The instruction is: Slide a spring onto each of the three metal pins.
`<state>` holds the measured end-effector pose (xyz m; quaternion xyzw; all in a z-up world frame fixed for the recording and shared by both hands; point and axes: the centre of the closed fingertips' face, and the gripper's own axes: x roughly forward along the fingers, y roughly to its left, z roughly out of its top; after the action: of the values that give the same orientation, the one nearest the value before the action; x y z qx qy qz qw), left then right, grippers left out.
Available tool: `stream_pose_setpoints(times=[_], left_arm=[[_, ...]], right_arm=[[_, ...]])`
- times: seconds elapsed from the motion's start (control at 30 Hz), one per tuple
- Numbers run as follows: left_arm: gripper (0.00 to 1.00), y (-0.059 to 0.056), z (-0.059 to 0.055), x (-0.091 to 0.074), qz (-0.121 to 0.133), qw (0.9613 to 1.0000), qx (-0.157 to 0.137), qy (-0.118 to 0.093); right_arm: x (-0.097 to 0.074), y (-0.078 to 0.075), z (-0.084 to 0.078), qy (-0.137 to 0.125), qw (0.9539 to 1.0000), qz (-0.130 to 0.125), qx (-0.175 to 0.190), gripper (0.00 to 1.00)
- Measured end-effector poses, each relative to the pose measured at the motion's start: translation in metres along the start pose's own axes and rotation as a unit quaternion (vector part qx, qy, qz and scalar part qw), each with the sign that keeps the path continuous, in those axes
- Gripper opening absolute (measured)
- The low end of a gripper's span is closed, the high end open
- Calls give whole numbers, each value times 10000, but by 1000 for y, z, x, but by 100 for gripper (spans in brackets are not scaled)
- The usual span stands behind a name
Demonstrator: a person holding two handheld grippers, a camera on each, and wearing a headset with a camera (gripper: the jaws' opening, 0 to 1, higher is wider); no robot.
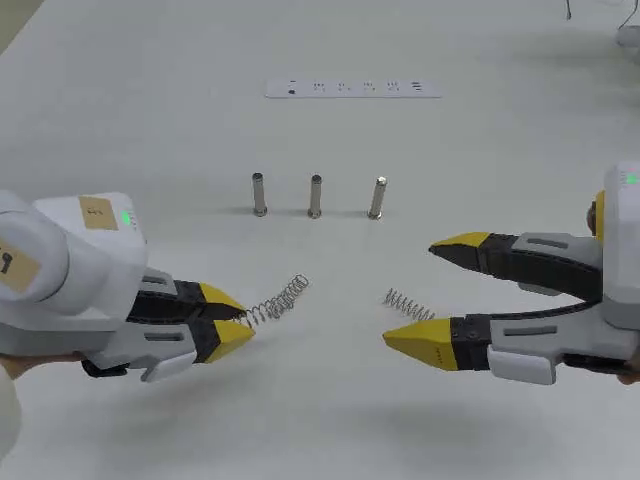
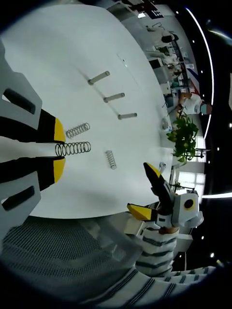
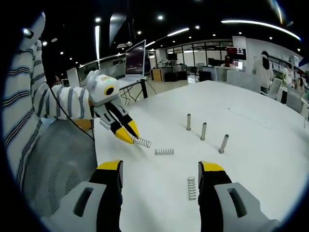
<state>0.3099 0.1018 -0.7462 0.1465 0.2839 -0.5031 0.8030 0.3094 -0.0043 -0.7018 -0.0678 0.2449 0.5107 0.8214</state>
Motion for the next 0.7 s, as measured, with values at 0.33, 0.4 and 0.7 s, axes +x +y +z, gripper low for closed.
stream_pose_setpoints(times=[0.33,0.4,0.7], left_arm=[[1,-14,1,0,-324,9994,122,-5],[1,-15,3,-1,-359,9992,152,-23],[1,-21,10,-2,-559,9981,254,-59]], right_arm=[[8,11,-9,363,9976,477,-339,56],[10,14,-9,394,9970,556,-374,56],[20,22,-10,446,9945,826,-473,52]])
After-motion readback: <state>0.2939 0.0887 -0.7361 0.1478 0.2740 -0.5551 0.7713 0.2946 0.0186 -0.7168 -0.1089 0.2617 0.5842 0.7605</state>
